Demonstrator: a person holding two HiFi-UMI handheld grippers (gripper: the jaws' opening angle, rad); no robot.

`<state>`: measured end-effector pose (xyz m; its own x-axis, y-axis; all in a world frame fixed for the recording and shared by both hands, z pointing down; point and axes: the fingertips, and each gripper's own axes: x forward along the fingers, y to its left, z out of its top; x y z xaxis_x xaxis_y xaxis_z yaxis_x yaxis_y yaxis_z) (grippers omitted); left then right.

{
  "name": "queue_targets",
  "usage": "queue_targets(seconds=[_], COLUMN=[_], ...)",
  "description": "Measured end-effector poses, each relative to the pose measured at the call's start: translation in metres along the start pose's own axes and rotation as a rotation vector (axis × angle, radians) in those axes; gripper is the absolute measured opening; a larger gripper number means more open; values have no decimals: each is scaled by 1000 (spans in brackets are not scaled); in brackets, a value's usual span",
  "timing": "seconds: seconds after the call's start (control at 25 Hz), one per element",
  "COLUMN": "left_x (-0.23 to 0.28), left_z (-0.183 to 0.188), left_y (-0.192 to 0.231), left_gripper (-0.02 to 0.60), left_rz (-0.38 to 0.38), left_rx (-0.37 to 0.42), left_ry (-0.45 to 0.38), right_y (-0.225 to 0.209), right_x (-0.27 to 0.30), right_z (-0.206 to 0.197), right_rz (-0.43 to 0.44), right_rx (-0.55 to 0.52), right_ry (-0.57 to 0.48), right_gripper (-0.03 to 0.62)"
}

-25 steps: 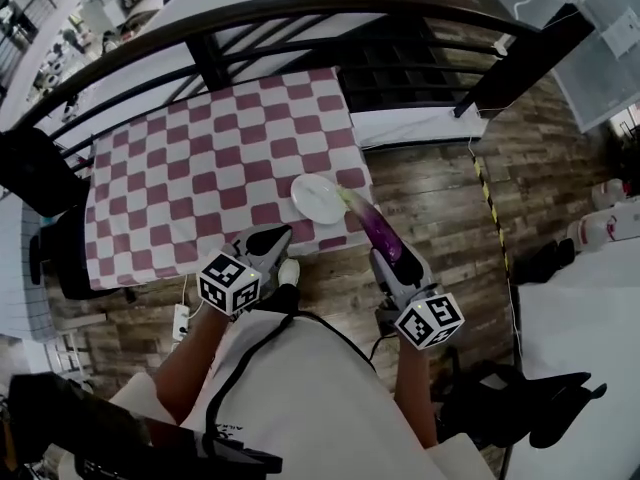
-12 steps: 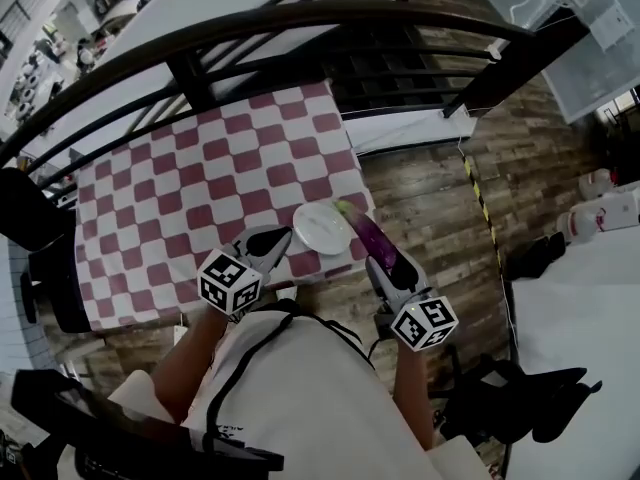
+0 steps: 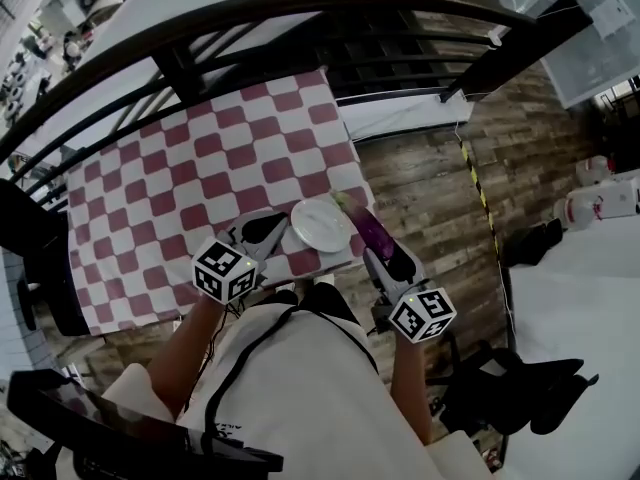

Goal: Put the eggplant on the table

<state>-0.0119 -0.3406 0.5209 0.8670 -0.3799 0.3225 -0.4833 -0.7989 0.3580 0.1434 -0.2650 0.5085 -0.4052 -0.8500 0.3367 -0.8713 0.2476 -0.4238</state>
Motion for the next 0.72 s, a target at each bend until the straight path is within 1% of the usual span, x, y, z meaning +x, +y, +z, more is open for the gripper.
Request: queue_targets(seconds=[0.16,0.32,0.56,0.72], left_x=[3,5,12,15], left_z=[-4,-3,-2,-6], left_y=[-1,2,5,8], left_gripper=[3,3,3,3], left_rz=[29,78,143,176], left_rx=[-11,-30,-58,-77], left_ry=[3,-5,-14,-14], right_y=[-7,-18,-35,-45], right_x=[8,24,46,58], right_z=[-4,-23,-57,-78], right_rz=[21,47,112,137], right_rx=[-29,-92,-109,-118], right_ry=[36,130,273,334], right_gripper=[221,221,221,221])
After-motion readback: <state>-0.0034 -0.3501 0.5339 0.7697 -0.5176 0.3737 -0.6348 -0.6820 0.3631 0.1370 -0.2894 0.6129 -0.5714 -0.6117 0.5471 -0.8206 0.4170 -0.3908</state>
